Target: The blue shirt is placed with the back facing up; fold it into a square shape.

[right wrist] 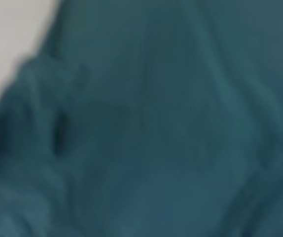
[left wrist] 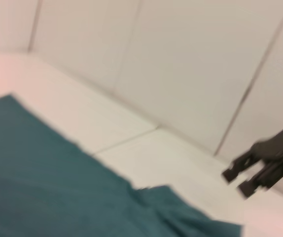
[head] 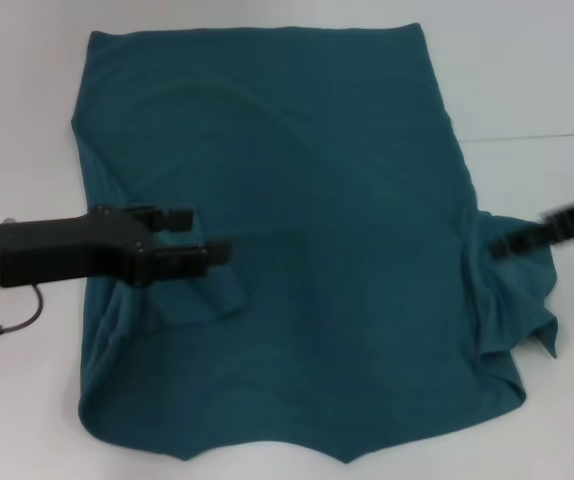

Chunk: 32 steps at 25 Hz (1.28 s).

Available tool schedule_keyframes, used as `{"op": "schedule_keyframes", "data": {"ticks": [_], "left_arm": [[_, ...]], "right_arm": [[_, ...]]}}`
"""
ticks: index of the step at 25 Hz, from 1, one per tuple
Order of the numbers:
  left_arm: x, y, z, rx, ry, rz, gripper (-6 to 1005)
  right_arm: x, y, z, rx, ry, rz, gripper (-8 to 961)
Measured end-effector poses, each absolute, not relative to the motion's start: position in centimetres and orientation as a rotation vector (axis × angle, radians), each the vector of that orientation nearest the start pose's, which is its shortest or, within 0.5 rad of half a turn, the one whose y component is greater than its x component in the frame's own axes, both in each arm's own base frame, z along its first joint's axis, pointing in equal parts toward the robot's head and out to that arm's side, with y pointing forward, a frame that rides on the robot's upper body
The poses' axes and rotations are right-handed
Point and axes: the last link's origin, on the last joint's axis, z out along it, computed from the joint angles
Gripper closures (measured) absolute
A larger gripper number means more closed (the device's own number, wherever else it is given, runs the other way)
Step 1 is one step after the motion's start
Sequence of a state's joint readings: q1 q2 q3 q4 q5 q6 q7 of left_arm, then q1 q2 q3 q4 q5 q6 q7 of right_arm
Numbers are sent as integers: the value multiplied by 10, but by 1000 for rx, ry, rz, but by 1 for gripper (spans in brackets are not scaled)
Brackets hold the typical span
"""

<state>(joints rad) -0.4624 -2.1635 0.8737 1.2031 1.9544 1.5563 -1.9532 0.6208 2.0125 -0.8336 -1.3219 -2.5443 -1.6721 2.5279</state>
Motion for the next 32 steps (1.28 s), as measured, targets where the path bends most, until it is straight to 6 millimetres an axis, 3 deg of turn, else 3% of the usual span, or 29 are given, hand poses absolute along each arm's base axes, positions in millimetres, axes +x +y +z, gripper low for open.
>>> {"op": "schedule_keyframes", "data": {"ticks": [3, 9, 12, 26, 32], "left_arm": [[-195, 336, 46, -2679, -780, -724, 203], [-196, 336, 44, -2690, -783, -709, 206], [-195, 338, 42, -2691, -789, -712, 206], [-197, 342, 33, -2685, -841, -724, 205], [-201, 342, 31, -2672, -867, -729, 205]], "right_arm": [[239, 353, 123, -2213, 1393, -273, 118], [260, 334, 133, -2122, 1375, -503, 118], [266, 332, 132, -2127, 1345, -540, 117], [262, 342, 93, -2227, 1098, -611, 117], [258, 351, 63, -2280, 1061, -687, 120]]}}
